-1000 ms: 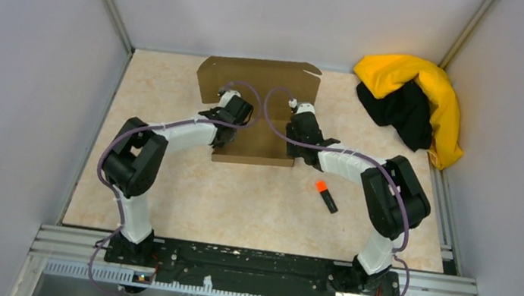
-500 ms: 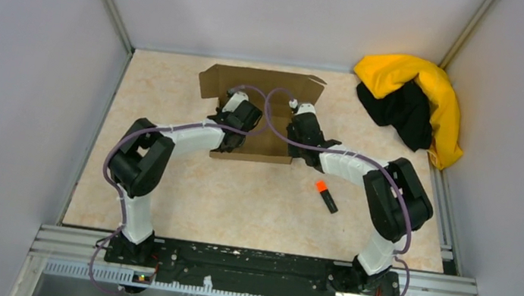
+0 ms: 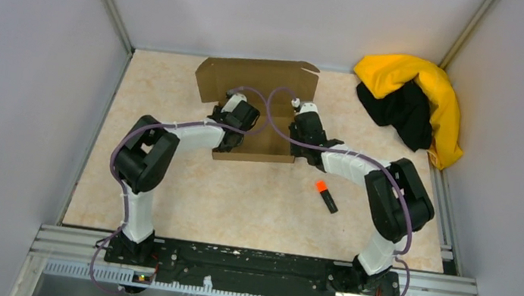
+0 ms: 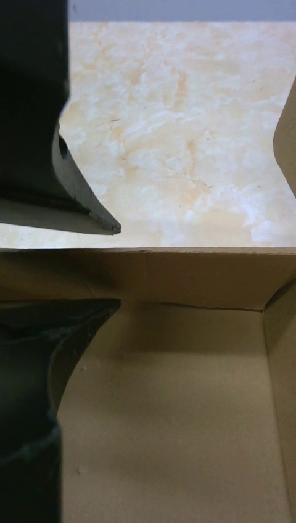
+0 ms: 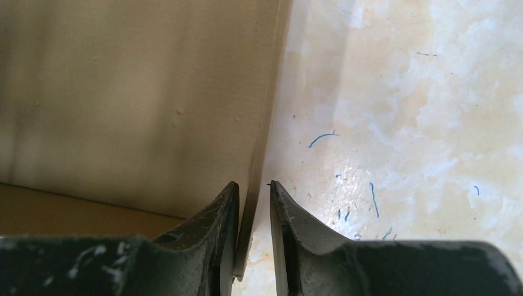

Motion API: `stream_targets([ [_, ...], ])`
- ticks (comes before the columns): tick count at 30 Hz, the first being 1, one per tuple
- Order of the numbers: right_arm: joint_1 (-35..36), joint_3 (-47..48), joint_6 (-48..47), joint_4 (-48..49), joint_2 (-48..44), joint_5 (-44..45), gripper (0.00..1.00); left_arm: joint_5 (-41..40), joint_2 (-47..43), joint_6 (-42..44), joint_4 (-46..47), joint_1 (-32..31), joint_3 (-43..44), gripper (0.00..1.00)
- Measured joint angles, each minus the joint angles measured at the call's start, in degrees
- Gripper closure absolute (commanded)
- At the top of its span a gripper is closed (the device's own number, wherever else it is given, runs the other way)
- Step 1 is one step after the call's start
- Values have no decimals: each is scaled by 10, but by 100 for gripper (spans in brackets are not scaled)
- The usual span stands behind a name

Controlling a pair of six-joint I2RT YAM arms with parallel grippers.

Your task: Fold the paper box

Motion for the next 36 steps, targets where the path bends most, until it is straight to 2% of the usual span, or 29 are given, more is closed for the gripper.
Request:
stream_targets([
  [8,-4,-10,0,-1,-14,-1,75,24,-4,-3,6,5,-1,37],
  [14,-4,-11,0,-2,-17,-8,75,50,-41,8,29,5,-1,36],
  [19,-4,-11,0,-2,-18,-15,75,67,-49,19,61,15,10,47],
  [27,-6,-19,0,3,-19,-21,75,85,-17,26,103,48,14,57],
  [33,-7,-22,0,7,-20,-28,75,87,25,34,133,56,14,73],
  [36,-7,-23,0,8,-20,-30,75,85,38,37,144,56,16,74],
])
